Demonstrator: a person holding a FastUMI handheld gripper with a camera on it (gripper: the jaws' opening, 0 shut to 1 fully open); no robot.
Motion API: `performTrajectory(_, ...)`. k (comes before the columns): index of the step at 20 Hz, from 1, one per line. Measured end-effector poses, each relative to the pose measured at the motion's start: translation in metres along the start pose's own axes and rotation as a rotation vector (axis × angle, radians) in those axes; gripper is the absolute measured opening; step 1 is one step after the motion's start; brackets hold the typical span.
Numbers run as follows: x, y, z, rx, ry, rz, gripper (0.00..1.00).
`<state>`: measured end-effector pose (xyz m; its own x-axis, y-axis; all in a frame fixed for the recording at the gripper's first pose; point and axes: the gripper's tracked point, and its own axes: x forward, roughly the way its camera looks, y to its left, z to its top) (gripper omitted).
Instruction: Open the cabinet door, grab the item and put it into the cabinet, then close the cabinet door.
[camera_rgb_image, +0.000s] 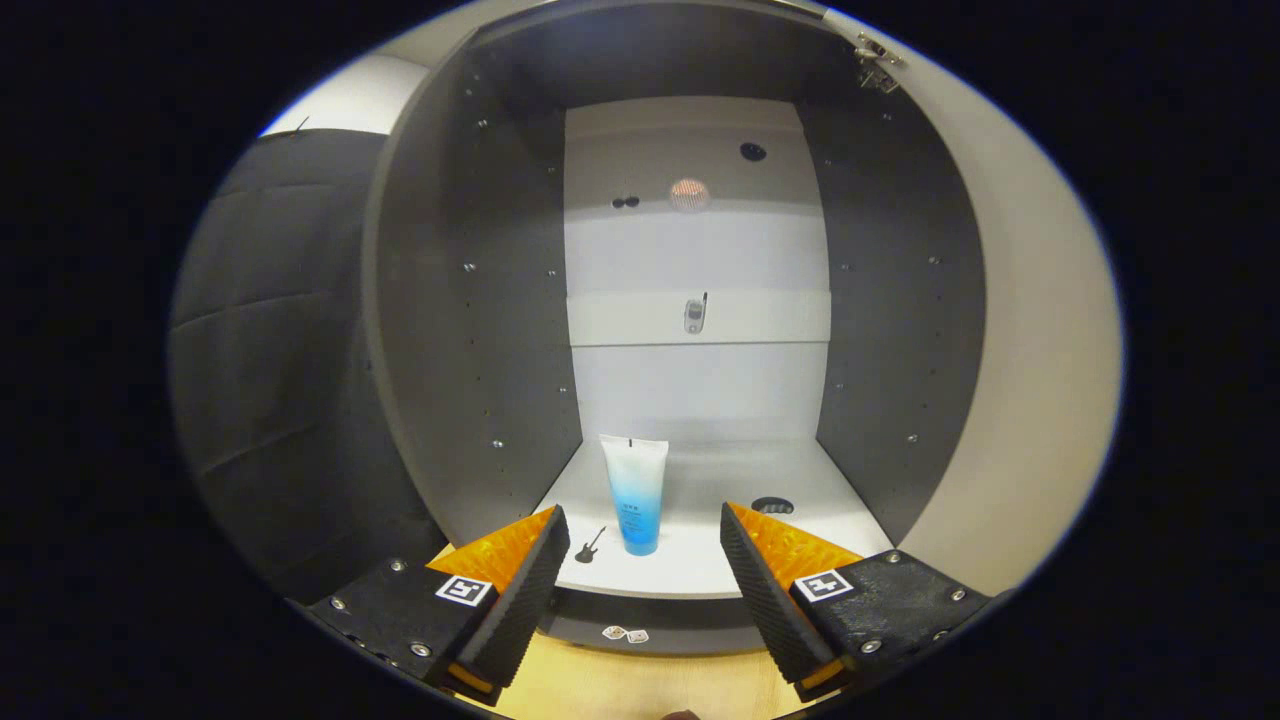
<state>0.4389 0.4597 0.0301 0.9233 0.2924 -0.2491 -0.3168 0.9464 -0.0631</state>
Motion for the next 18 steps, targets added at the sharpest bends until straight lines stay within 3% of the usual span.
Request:
performTrajectory(8, -0.092, -0.004, 0.009, -0.030, -0.138, -0.005, 0.94)
performTrajectory(18, -0.187, -0.017, -0.018, -0.004, -0.191, -0.012, 0.94)
